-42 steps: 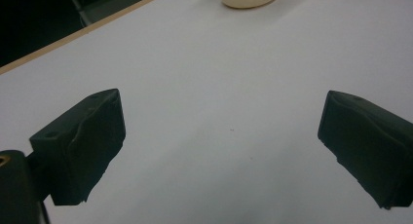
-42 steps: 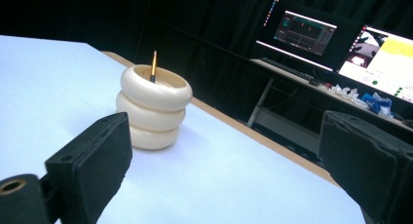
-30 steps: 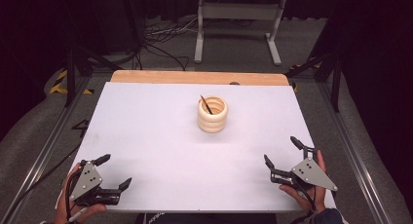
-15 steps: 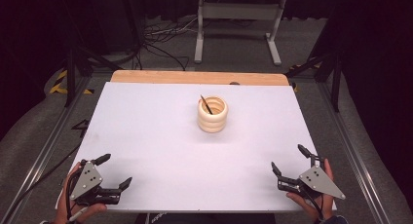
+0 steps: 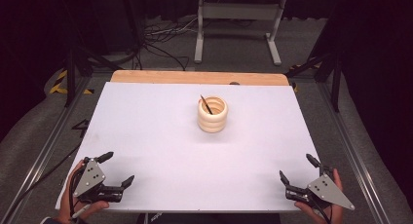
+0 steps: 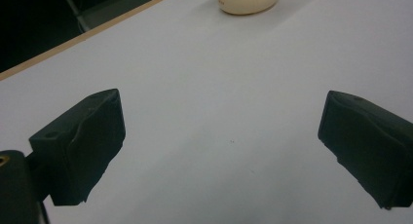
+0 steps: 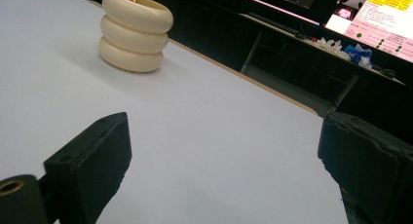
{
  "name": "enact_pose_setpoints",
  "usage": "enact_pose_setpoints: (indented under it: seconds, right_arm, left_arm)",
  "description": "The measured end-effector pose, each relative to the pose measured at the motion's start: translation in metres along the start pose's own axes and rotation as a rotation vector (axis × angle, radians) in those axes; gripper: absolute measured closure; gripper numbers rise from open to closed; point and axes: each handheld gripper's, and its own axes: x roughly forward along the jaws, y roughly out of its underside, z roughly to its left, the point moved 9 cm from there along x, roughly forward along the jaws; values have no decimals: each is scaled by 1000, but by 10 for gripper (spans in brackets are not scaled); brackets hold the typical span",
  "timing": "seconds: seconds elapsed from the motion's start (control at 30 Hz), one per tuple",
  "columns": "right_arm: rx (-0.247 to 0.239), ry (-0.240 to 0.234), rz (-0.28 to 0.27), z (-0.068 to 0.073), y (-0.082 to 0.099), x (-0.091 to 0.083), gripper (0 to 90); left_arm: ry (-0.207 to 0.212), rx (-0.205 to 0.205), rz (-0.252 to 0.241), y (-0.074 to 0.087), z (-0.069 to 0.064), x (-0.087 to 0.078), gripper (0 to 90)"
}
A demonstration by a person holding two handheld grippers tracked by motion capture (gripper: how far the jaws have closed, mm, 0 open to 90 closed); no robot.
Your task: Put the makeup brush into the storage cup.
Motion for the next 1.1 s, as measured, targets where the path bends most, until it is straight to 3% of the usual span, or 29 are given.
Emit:
enact_pose_setpoints:
  seconds: [0.27, 0.53, 1.1]
  right_arm:
    - [48, 21, 3, -9, 5, -8, 57]
    - [16, 18, 6, -5, 3, -7, 59]
    - [32, 49, -9, -11, 0, -9, 70]
  left_arm:
    - [2, 6, 7, 0, -1, 1, 40]
    - [-1, 6, 0, 1, -1, -2, 40]
    - [-5, 5, 2, 1, -2, -2, 40]
